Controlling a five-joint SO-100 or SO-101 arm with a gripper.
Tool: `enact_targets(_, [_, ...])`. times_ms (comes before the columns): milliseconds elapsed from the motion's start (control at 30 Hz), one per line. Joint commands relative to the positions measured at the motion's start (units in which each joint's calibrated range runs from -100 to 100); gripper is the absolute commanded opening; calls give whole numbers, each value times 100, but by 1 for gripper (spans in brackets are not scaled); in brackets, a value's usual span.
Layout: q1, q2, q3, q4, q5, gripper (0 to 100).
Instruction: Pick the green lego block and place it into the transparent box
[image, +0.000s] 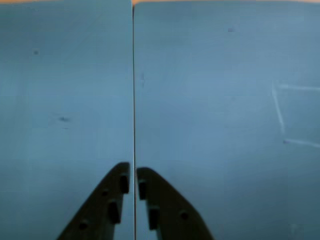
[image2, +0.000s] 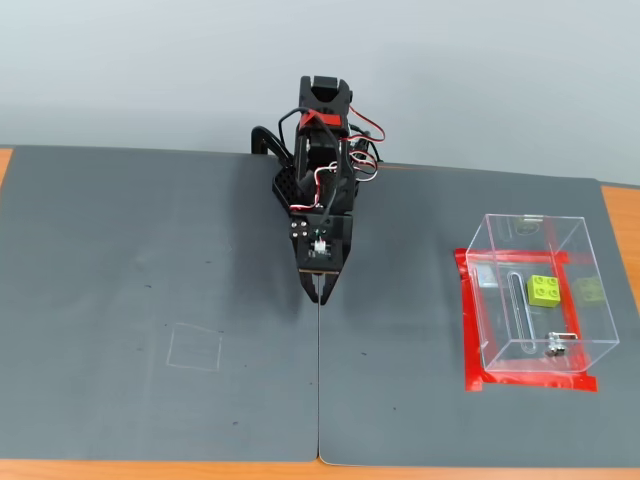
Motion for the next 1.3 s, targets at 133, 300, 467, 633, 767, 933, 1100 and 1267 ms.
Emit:
enact_targets(133, [-15,-94,54,178,87,2])
enact_targets(300, [-15,-68,54,109,124,2])
enact_targets(467, [-15,-60,45,109,129,2])
enact_targets(633, [-15,-60,45,109,129,2])
enact_targets(767, [-15,-60,45,109,129,2])
enact_targets(933, [-15,-60,45,109,129,2])
enact_targets(1100, [-15,-60,45,109,129,2])
enact_targets(1267, [-15,-60,45,109,129,2])
